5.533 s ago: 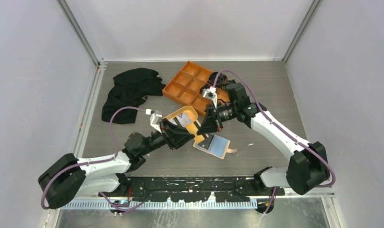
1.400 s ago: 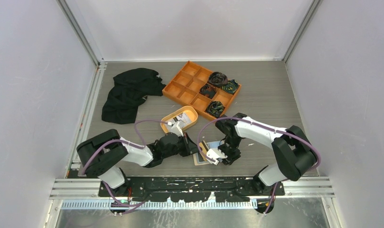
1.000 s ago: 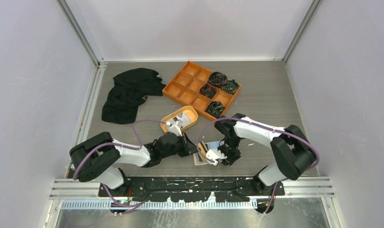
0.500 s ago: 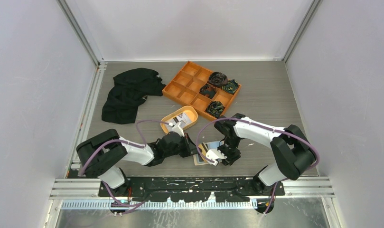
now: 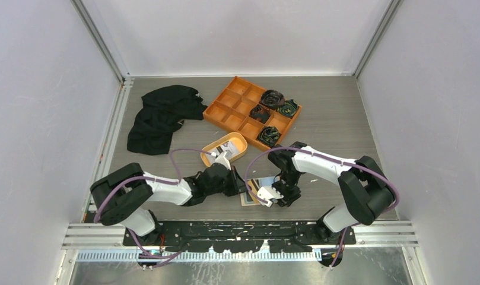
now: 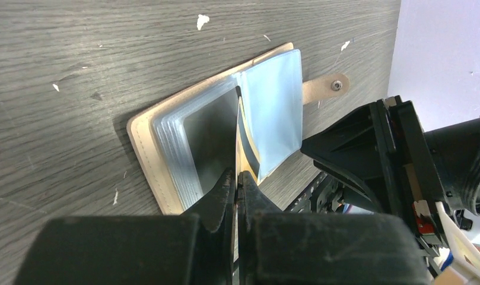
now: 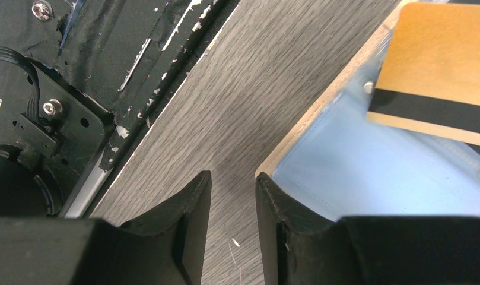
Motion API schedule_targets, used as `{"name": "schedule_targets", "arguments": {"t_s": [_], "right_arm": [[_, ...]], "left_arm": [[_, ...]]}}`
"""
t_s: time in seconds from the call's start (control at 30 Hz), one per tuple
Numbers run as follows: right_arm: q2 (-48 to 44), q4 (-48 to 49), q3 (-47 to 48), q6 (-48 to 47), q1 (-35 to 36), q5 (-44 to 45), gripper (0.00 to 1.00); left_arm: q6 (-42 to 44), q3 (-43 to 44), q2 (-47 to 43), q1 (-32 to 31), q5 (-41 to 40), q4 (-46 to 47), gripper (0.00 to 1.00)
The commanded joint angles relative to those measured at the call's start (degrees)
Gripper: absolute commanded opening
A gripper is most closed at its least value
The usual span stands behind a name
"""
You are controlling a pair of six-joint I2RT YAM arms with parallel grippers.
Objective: Put the credit cards into the card holder
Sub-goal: Insert the credit card into the card holder.
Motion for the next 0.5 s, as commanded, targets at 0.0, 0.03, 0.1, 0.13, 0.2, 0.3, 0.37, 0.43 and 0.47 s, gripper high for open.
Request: {"name": "schedule_targets", "arguments": {"t_s": [0.0, 0.03, 0.1, 0.13, 0.2, 0.3, 0.37, 0.43, 0.47], "right_arm": [[0.0, -0.6, 1.1, 0.4, 0.2, -0.2, 0.39], [0.0, -0.6, 1.1, 0.4, 0.3, -0.3, 0.39], [0.0, -0.6, 1.1, 0.5, 0.3, -0.3, 0.39], [0.0, -0.6, 1.1, 0.5, 0.3, -0.3, 0.4], [-0.1, -0.6, 1.1, 0.5, 0.2, -0.2, 0.4], [-0.2, -0.5, 1.1, 0.6, 0.3, -0.2, 0.4], [-0.2, -0.4, 1.1, 0.6, 0.3, -0.1, 0.4], [-0.1, -0.2, 1.0, 0.8, 0.2, 0.1, 0.4], [-0.1, 0.1, 0.9, 1.0, 0.2, 0.4, 0.4]], "left_arm": [[3.1, 1.4, -3.6, -0.2, -3.4, -4.8, 0.0], [3.1, 1.6, -3.4, -0.2, -2.9, -4.7, 0.0], [2.9, 2.3, -1.9, -0.1, -2.0, -3.8, 0.0], [2.6, 2.4, -0.9, -0.1, -0.6, -3.0, 0.0], [2.1, 3.0, 0.8, -0.1, 0.9, -1.4, 0.0], [1.7, 3.7, 2.7, -0.2, 2.0, -0.8, 0.0], [1.6, 4.2, 2.9, -0.2, 2.3, -1.4, 0.0], [1.5, 5.0, 2.8, -0.2, 2.4, -3.7, 0.0], [1.7, 5.6, 2.6, -0.2, 2.5, -5.5, 0.0]]}}
